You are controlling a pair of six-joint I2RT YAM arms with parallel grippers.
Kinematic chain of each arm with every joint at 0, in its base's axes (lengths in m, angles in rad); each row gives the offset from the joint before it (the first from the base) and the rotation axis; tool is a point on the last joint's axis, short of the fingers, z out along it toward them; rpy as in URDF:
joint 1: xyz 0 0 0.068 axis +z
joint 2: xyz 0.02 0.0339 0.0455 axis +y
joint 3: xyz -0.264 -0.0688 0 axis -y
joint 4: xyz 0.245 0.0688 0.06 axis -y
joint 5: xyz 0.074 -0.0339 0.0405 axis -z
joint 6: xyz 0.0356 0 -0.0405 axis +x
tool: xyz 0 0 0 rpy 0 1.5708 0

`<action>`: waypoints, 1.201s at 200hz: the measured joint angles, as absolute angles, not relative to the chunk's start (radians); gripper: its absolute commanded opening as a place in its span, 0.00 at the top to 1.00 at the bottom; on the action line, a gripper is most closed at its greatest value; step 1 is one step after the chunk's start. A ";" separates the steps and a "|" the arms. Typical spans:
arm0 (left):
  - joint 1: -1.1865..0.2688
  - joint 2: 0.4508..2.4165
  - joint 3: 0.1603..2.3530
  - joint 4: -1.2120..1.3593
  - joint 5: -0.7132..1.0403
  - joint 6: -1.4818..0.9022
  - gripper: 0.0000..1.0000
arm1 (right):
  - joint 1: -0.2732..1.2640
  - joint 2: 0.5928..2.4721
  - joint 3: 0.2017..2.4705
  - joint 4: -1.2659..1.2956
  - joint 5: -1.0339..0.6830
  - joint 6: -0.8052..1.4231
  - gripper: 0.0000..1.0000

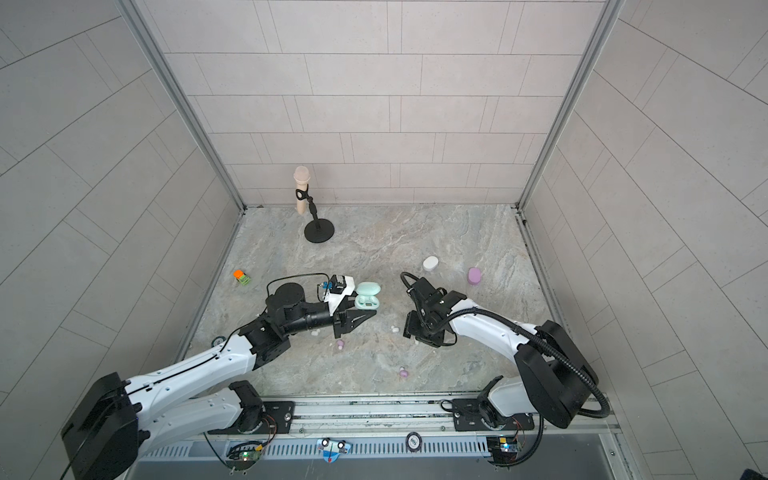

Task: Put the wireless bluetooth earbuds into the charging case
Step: 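Lower the right gripper onto the mint earbud and close on it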

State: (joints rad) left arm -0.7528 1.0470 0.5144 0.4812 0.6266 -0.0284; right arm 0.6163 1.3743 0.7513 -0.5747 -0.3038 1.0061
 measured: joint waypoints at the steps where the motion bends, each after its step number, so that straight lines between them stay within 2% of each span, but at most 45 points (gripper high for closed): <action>1: -0.753 1.047 0.514 0.481 0.627 -0.028 1.00 | 0.616 1.374 0.752 -0.576 -0.303 1.006 0.38; 55: -0.753 1.047 0.514 0.481 0.627 -0.029 1.00 | 0.616 1.374 0.787 -0.646 -0.244 1.007 0.43; 117: -0.753 1.030 0.508 0.484 0.622 -0.042 1.00 | 0.616 1.423 0.798 -0.640 -0.202 1.055 0.55; 240: -0.753 0.962 0.477 0.489 0.599 -0.053 1.00 | 0.629 1.517 0.799 -0.578 -0.200 1.135 0.60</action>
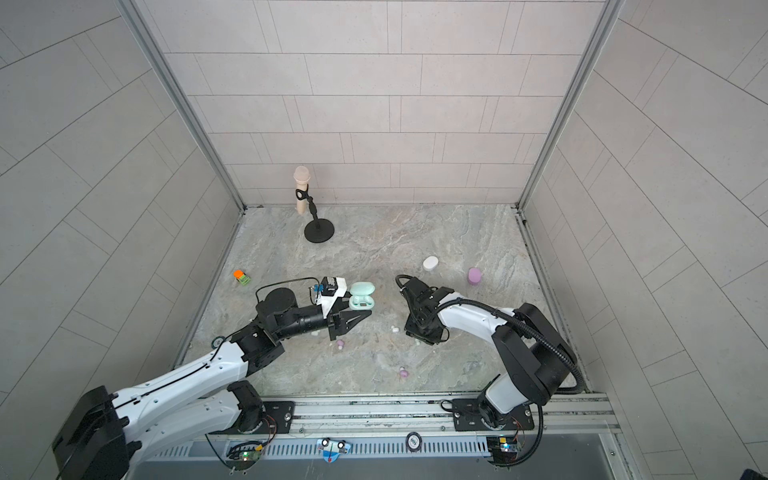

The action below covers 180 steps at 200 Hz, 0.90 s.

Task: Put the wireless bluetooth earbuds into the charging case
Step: 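Lower the right gripper onto the mint earbud and close on it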

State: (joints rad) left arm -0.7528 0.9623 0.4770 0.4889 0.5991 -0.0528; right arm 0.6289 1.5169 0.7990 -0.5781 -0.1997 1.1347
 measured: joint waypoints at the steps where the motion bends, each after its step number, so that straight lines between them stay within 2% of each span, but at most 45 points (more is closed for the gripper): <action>1: -0.753 0.962 0.477 0.489 0.599 -0.053 1.00 | 0.629 1.517 0.799 -0.578 -0.200 1.135 0.60; 83: -0.753 0.963 0.477 0.489 0.597 -0.052 1.00 | 0.635 1.542 0.822 -0.593 -0.203 1.127 0.62; 180: -0.753 0.963 0.477 0.489 0.597 -0.052 1.00 | 0.640 1.559 0.839 -0.648 -0.199 1.097 0.72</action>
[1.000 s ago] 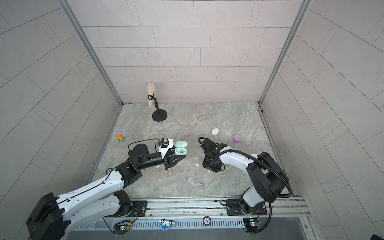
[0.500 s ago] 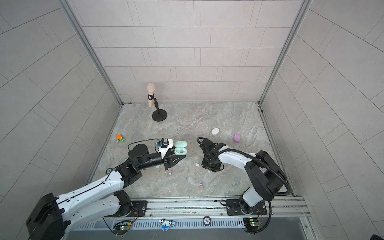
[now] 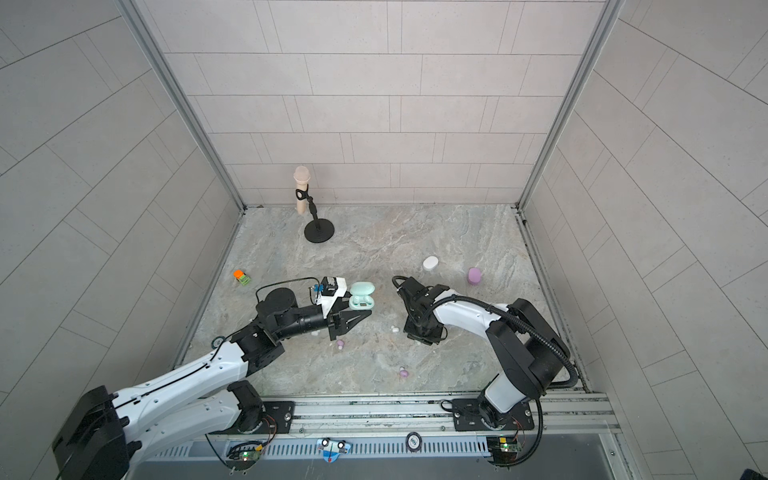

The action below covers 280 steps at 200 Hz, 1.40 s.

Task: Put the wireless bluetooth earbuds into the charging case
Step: 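Lower the right gripper onto the mint earbud and close on it, then lift the mint earbud and carry it to the case held by the left gripper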

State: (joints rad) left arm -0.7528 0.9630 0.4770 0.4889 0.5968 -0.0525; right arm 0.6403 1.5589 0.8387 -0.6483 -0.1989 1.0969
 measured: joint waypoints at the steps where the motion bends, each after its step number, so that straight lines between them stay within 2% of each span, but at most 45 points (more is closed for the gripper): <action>1: -0.753 0.963 0.477 0.488 0.597 -0.052 1.00 | 0.640 1.559 0.839 -0.648 -0.199 1.097 0.72; 122: -0.753 0.963 0.477 0.489 0.596 -0.052 1.00 | 0.641 1.576 0.854 -0.662 -0.190 1.085 0.92; 140: -0.753 0.963 0.476 0.488 0.595 -0.052 1.00 | 0.641 1.565 0.846 -0.656 -0.188 1.085 1.00; 209: -0.753 0.963 0.477 0.488 0.593 -0.052 1.00 | 0.638 1.475 0.807 -0.677 -0.163 1.081 1.00; 280: -0.753 0.973 0.479 0.488 0.602 -0.051 1.00 | 0.614 1.211 0.831 -0.687 -0.151 0.955 1.00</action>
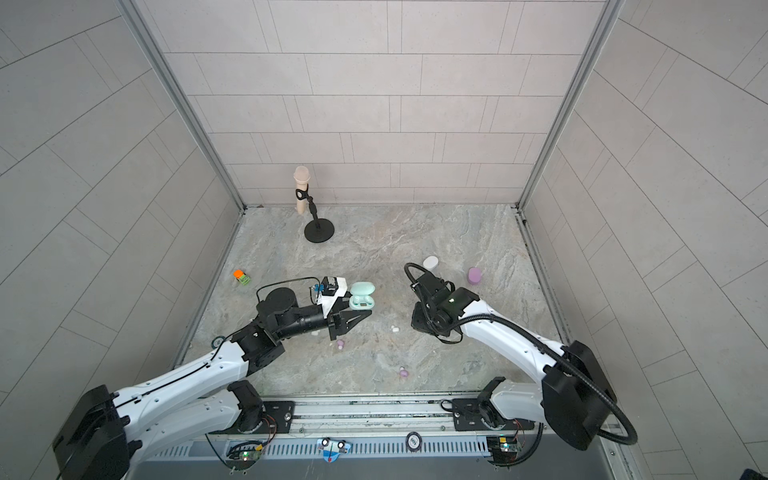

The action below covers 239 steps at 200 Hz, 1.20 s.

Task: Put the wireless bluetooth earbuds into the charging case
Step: 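Lift the mint earbud and carry it to the case held by the left gripper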

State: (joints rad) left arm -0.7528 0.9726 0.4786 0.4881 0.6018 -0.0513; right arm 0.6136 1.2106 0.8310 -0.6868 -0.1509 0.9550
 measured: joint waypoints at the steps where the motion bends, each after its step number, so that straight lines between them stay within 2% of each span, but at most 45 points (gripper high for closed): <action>1: -0.753 0.973 0.479 0.488 0.602 -0.051 1.00 | 0.613 1.208 0.832 -0.687 -0.151 0.952 1.00; 50: -0.754 1.028 0.508 0.490 0.637 -0.041 1.00 | 0.590 1.028 0.950 -0.700 -0.226 0.744 1.00; 98: -0.767 1.095 0.562 0.508 0.696 -0.017 1.00 | 0.529 0.888 1.068 -0.717 -0.415 0.573 1.00; 160: -0.792 1.257 0.694 0.628 0.810 -0.023 1.00 | 0.523 0.872 1.166 -0.752 -0.670 0.474 1.00; 239: -0.820 1.384 0.767 0.776 0.908 -0.088 1.00 | 0.522 0.895 1.190 -0.770 -0.753 0.424 1.00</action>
